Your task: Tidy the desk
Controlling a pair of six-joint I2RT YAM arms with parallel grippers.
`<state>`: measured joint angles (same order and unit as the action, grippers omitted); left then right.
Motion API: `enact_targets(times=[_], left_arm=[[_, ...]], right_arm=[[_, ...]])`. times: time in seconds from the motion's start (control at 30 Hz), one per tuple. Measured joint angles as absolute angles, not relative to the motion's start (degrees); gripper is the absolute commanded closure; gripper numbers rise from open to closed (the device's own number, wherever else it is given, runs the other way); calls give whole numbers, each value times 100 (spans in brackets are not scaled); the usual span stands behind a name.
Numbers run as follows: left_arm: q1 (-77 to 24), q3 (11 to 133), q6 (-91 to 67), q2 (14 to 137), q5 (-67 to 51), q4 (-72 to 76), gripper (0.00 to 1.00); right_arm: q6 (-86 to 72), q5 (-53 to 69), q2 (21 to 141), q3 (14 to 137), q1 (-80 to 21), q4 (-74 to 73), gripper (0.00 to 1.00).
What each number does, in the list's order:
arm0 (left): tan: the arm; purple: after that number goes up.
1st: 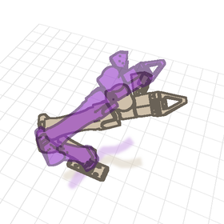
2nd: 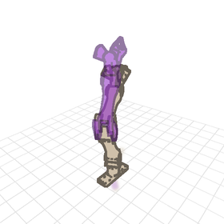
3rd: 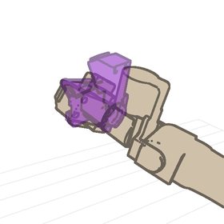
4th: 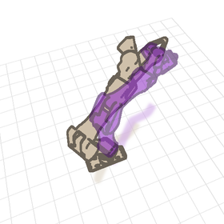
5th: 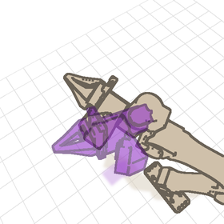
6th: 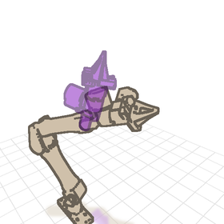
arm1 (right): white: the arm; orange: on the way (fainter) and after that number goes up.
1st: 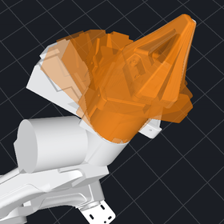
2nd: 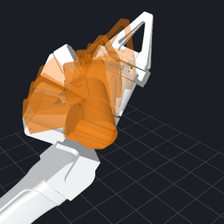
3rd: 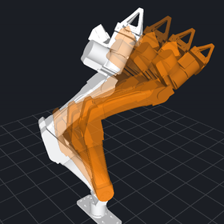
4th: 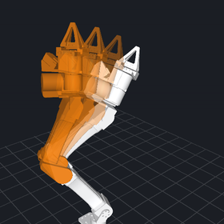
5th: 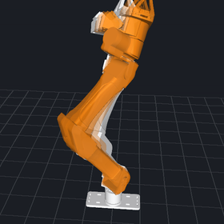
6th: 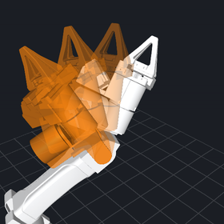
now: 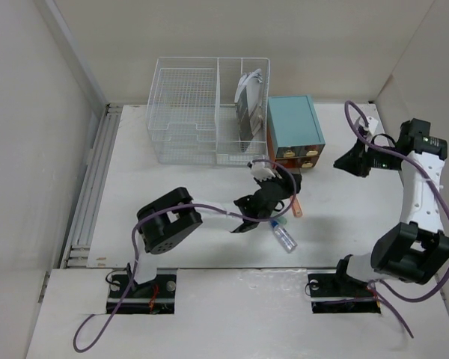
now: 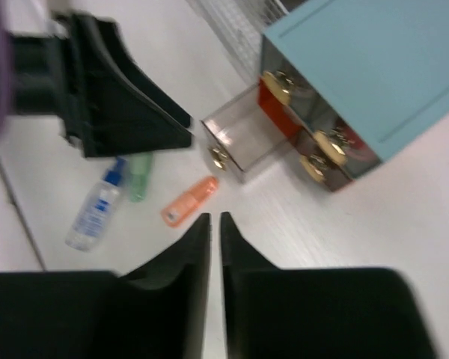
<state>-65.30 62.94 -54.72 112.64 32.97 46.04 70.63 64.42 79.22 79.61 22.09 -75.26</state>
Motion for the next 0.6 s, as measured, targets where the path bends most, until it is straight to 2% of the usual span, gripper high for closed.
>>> enact_targets(times=[0.03,0.07,0.17,0.2,0.3,0.4,0.43,0.47,0.53,0.57,0.6], left_arm=[[-6552,6254,-5336,11128,3343,4584,55],[-6580,6211,-5223,10995,3393,4550,67],[-6722,6069,-4797,10565,3562,4294,87],[-6781,6010,-4674,10409,3605,4178,90],[-6930,5789,-4386,9922,3693,3680,89],[-7057,5680,-4353,9485,3785,2749,68],[-7098,5675,-4403,9360,3835,2377,58],[-7153,5671,-4445,9238,3894,1981,34],[-7290,5621,-4584,9004,4077,1256,20],[-7391,5557,-4698,8871,4156,915,17],[-7491,5468,-4797,8733,4202,642,13]], right_arm=[[6971,6246,7819,8023,2211,-7424,96],[6895,6042,7671,8053,2211,-7266,100],[6466,5308,6997,8020,2158,-6475,100],[6298,4912,6659,7924,2080,-6023,100],[5677,3653,5356,7148,1629,-4348,100],[5199,2766,4163,6250,1396,-2814,80],[5052,2598,3876,6086,1380,-2510,59],[4888,2517,3721,6066,1380,-2373,48],[4652,2694,3841,6418,1378,-2414,45],[4587,2867,4027,6670,1378,-2563,48],[4484,3089,4292,6960,1378,-2759,56]])
